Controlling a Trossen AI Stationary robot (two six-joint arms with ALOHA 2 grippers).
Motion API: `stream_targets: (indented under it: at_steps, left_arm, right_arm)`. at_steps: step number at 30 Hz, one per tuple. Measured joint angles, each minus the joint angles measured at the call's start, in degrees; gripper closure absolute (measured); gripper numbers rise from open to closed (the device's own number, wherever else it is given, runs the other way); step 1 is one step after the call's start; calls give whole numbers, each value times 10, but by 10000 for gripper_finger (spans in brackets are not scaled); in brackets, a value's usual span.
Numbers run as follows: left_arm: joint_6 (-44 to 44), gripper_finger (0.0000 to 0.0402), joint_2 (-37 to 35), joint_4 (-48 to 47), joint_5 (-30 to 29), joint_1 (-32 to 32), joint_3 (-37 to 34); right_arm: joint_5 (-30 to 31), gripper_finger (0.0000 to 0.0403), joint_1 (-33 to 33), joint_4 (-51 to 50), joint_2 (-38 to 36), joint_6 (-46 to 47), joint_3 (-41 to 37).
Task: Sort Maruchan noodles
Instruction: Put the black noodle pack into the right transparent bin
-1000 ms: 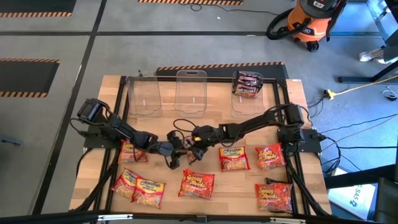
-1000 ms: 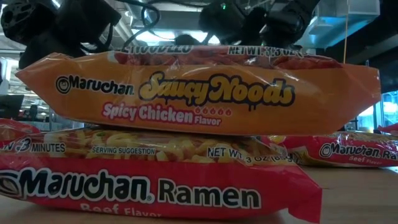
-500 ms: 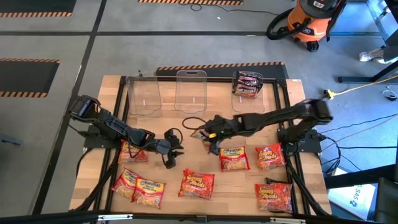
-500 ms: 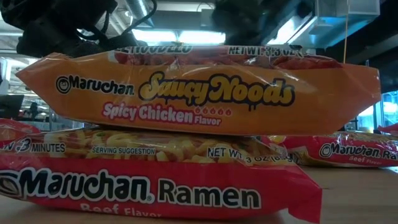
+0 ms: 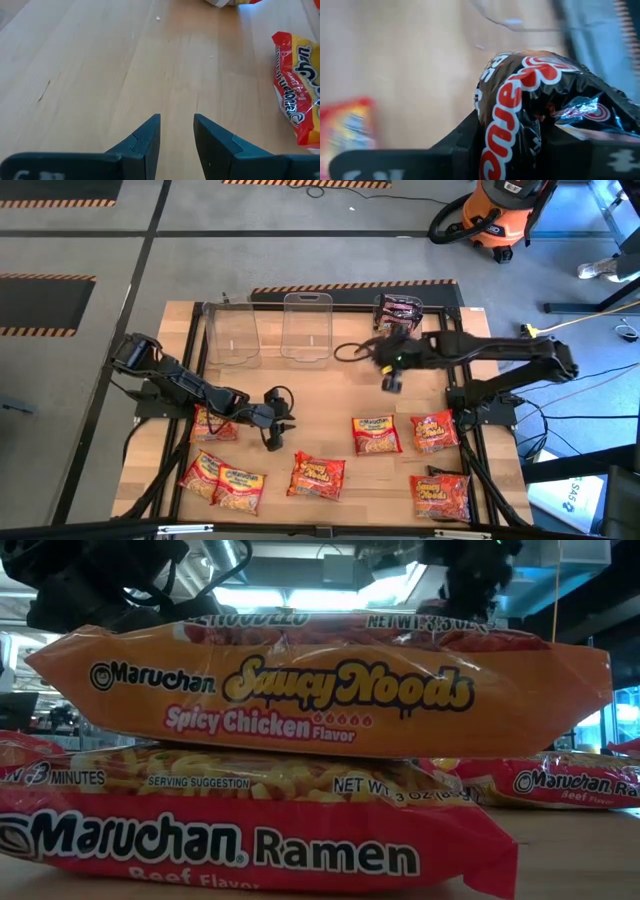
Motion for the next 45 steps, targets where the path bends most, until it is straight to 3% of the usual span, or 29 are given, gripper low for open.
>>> stream_targets:
  at_steps: [4,7,17,25,34,45]
  left_arm:
    - [-3,289,0,2,0,0,0]
    - [-4,289,0,7,0,0,0]
    - [-18,289,0,11,2,0,0]
    - [-18,289,0,11,2,0,0]
    - [-19,289,0,10,2,0,0]
    - [-15,289,0,10,2,0,0]
  right_arm:
    - [63,311,-36,-49,-12,-86,0]
    - [72,311,-70,-66,-12,-142,-1]
    - [3,311,-210,-28,-9,-326,-41]
    - [-69,311,-311,76,30,-384,-89]
    - [-87,310,-339,111,112,-405,-114]
    - [-98,310,-337,149,152,-423,-118]
